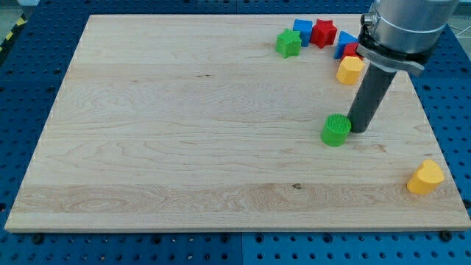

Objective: Slide the green circle up towards the center

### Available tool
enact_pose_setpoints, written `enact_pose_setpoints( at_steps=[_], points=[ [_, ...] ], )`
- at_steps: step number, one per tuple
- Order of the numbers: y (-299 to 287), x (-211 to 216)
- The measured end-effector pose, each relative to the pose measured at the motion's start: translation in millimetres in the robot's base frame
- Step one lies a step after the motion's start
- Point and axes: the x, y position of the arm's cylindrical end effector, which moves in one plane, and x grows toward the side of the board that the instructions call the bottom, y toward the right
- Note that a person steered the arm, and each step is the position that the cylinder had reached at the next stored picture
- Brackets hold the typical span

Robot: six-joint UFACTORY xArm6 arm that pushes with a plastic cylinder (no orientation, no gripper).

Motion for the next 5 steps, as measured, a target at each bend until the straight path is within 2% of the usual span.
enact_pose_setpoints(
  at_steps=[2, 3, 5],
  points=[
    [-19.6, 35.7],
    [-55.6, 32.3],
    [-89.9, -33.6]
  ],
)
